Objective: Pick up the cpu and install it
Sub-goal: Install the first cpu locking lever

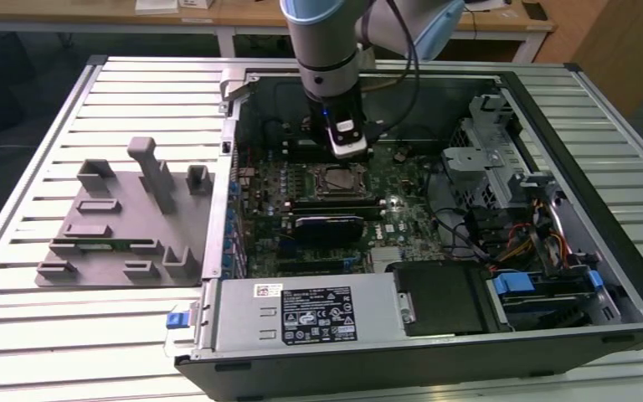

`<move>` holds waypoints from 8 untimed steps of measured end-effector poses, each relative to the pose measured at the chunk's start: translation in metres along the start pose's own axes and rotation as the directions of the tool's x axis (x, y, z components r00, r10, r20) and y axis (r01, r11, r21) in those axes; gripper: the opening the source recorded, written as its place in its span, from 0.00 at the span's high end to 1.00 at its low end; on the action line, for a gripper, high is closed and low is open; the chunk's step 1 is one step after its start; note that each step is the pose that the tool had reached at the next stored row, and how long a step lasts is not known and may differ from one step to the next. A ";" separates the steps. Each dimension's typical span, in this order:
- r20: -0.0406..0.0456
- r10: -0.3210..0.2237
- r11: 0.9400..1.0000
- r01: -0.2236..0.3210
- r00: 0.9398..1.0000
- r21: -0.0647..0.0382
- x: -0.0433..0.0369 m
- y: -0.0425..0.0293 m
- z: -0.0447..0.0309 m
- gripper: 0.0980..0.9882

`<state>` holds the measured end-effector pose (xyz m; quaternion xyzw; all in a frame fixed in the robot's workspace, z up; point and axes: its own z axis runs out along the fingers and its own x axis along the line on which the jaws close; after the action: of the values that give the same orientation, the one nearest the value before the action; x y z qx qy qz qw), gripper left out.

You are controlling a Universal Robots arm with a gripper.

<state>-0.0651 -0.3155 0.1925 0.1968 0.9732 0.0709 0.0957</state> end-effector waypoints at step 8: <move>-0.007 0.004 1.000 -0.004 1.000 -0.016 -0.0022 0.0004 -0.0075 0.99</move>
<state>-0.0646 -0.3167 0.2002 0.1977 0.9725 0.0798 0.0936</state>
